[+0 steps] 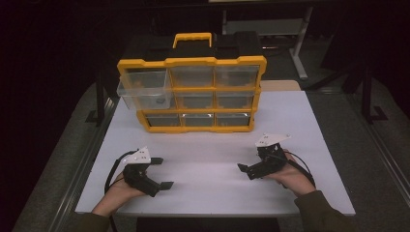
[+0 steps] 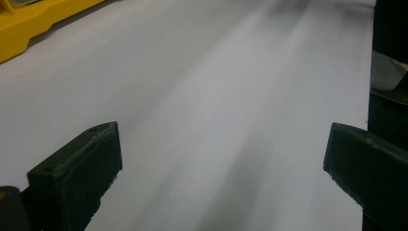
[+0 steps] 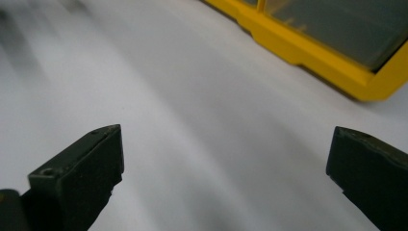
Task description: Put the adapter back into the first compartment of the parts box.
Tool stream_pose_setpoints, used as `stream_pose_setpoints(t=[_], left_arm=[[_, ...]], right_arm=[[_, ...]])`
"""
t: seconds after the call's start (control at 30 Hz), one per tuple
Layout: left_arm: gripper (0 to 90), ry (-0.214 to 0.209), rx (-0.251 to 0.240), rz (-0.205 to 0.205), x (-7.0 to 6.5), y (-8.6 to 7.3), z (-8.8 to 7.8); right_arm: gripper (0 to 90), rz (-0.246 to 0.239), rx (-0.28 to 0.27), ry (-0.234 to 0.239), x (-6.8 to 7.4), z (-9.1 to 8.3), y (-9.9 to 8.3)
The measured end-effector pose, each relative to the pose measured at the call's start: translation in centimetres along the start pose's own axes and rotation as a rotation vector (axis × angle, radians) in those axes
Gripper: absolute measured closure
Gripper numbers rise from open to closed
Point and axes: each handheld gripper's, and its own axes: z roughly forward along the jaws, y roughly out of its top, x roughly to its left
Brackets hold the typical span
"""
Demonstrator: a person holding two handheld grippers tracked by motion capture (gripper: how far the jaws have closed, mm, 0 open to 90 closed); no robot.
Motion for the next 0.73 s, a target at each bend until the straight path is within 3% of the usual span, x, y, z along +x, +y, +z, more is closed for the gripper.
stream_pose_setpoints(t=[0.37,0.73], left_arm=[[0.0,0.004,-0.006,0.002,0.2,-0.1,-0.1],[0.0,0.010,-0.001,0.005,0.2,-0.2,0.0]], right_arm=[[0.0,0.008,0.018,-0.053,-0.2,-0.6,-2.7],[0.0,0.055,0.013,-0.049,-0.8,-1.0,-4.5]])
